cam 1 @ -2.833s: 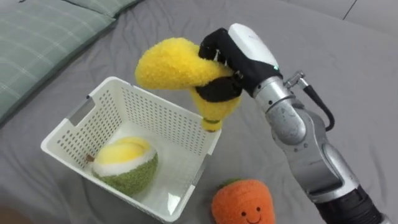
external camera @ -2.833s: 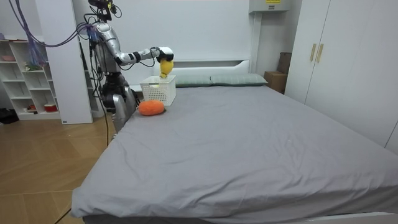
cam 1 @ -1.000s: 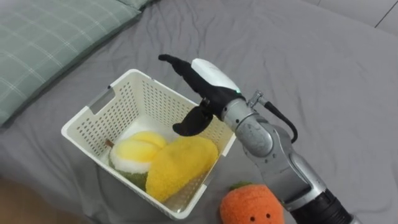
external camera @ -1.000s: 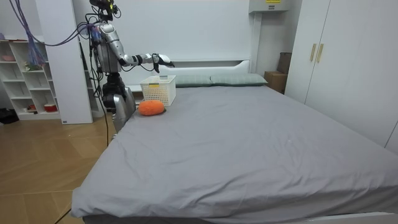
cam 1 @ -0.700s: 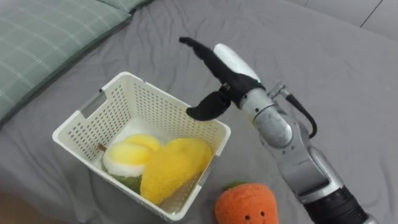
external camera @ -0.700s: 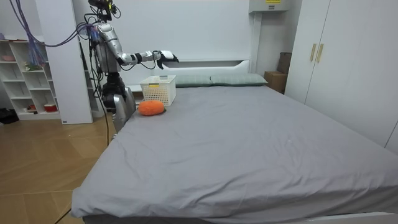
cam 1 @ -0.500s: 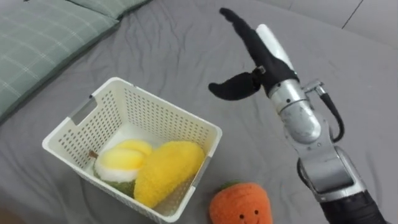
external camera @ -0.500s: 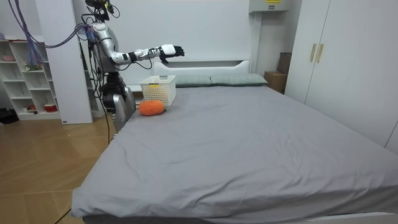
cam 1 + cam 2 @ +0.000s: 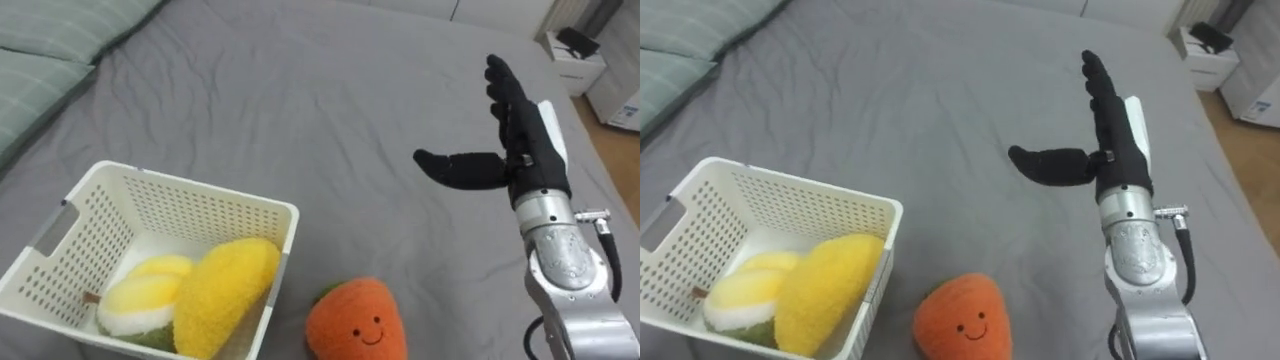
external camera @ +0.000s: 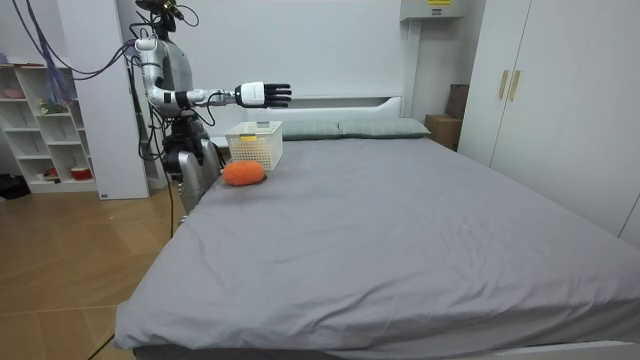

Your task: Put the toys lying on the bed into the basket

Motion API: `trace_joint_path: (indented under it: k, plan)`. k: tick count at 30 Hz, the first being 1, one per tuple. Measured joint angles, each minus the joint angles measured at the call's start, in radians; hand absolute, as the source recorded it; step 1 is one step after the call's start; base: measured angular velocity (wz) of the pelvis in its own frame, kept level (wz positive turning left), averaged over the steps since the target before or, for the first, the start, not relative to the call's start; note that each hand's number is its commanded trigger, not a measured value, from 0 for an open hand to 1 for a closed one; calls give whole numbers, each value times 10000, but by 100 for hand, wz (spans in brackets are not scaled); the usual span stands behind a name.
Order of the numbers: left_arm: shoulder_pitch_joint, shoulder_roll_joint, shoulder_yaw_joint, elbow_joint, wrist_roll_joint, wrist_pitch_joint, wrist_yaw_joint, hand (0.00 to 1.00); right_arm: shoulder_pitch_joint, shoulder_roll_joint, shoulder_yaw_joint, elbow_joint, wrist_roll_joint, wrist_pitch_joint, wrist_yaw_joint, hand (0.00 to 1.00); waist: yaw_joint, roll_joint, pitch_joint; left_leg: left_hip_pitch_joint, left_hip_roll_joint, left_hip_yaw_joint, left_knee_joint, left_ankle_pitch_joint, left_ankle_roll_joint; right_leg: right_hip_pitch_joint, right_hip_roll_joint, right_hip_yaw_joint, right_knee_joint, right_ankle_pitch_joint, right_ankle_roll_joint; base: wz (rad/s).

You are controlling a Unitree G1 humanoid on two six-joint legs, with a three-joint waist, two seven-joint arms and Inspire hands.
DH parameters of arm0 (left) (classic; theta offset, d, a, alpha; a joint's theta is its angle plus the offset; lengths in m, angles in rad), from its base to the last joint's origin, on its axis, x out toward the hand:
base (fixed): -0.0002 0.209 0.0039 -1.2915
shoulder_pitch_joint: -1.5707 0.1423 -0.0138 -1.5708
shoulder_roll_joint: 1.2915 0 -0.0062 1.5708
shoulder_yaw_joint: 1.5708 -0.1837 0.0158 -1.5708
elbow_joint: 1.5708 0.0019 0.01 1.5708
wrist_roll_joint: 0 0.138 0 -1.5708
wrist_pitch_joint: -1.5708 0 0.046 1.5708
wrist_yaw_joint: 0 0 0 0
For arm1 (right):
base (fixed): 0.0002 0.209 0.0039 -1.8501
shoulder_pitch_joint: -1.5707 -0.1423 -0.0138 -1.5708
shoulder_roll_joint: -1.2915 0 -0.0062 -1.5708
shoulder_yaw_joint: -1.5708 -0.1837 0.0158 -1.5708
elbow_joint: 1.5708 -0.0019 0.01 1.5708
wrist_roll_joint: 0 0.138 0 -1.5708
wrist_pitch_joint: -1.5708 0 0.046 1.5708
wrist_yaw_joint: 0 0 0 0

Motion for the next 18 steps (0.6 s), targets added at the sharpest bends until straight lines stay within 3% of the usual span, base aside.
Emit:
trace_joint_path:
  k: [7,12,18]
  plan:
    - [-194,-5,-67,49,-217,-58,156,0,818,0,81,34,668,-81,-3,0,21,53,-8,102,100,304,-45,-77,-24,-50,91,246,-21,19,-19,-11]
    - [-237,-26,-391,123,-393,-34,233,0,835,-4,203,724,1067,-112,24,0,-20,210,-22,156,109,366,-47,-79,-28,-27,96,256,-18,32,-35,-2]
    - [-225,-114,-618,223,-604,-36,337,0,1044,9,947,1399,748,-108,513,0,-28,344,-6,105,114,395,-29,-87,-34,-43,108,350,-12,38,-41,-1]
